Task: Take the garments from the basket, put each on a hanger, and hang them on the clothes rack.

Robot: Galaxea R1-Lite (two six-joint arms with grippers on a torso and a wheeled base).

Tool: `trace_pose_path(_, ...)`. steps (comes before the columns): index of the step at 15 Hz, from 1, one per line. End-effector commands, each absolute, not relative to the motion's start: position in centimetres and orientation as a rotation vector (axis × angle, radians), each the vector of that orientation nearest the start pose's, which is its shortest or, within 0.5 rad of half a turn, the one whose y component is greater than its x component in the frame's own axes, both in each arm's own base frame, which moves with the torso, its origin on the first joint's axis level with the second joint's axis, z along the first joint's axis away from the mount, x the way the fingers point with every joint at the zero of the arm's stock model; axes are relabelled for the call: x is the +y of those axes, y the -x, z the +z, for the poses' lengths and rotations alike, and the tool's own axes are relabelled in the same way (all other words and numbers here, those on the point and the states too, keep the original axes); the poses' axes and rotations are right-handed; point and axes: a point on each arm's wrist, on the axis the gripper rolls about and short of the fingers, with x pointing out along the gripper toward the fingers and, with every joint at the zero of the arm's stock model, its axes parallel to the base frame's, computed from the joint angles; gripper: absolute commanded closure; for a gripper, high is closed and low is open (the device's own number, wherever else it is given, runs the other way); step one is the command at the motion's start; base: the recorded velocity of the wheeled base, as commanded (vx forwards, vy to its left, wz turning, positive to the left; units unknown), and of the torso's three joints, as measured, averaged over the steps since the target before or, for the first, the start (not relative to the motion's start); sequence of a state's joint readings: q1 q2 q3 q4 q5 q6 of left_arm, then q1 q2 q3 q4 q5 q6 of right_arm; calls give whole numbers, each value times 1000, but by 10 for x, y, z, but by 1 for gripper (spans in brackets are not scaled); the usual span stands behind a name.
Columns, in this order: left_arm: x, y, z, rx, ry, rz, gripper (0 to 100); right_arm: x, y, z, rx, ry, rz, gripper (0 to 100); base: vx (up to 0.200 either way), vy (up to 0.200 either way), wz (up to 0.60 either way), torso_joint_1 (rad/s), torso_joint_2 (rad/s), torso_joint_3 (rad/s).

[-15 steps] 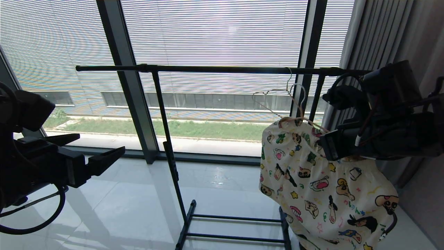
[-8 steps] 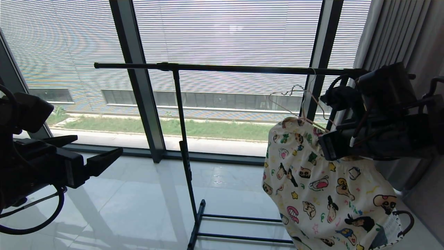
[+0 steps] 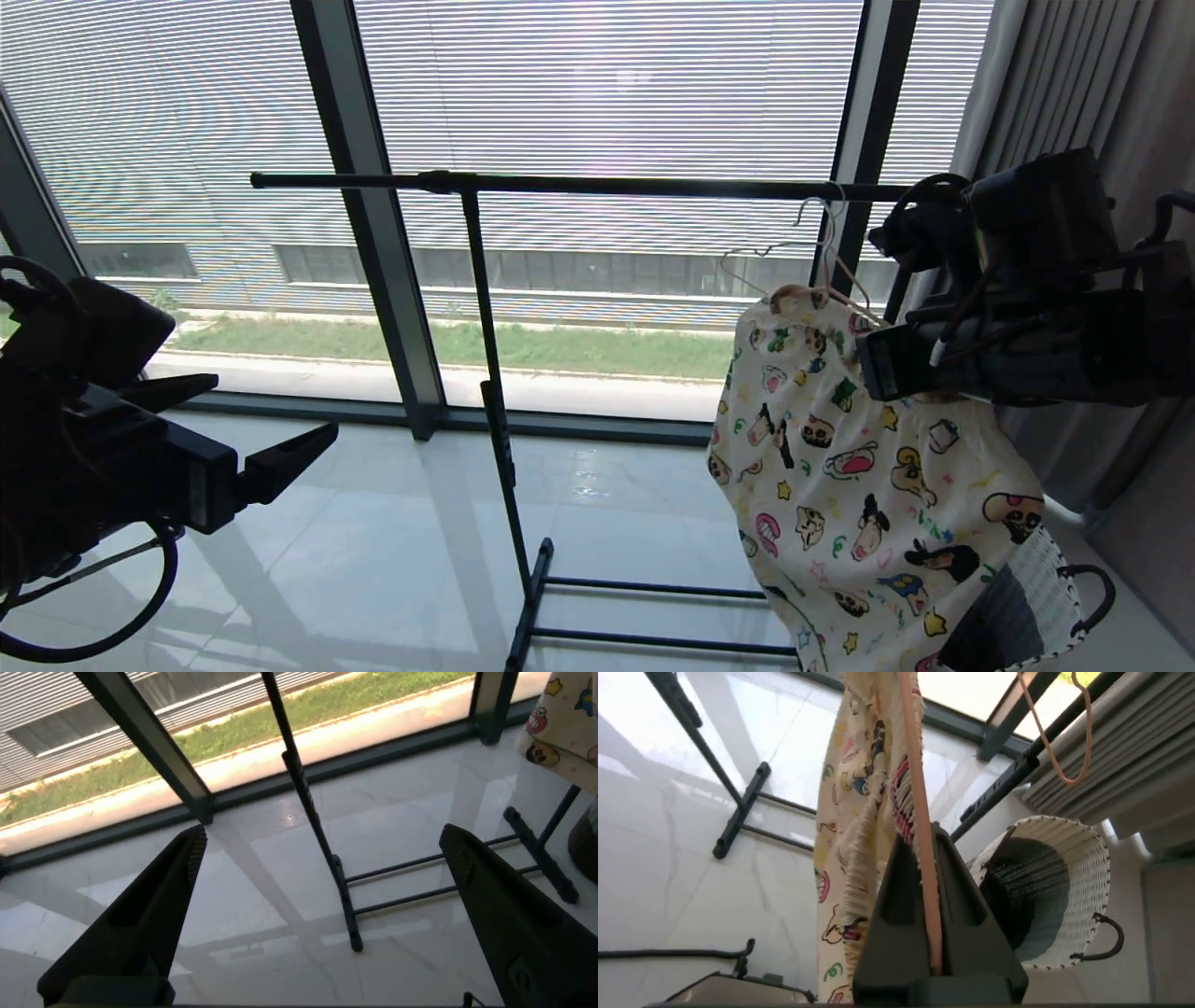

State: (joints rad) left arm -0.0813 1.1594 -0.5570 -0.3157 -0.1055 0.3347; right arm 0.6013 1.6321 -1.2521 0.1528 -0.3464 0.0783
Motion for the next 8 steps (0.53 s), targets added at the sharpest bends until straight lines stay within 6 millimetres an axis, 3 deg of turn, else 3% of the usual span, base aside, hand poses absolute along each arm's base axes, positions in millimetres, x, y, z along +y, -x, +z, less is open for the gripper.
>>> trace_pose_path(1,-17,-164,209,254,-328,-238,0,164,-252,254,476,167,219,100,200,-200,0,-12,-2,17)
trace_pose_path(8,-22,-163,210,244,-333,-272,0,164,-253,258,465,164,216,100,200,-200,0,7,2,2)
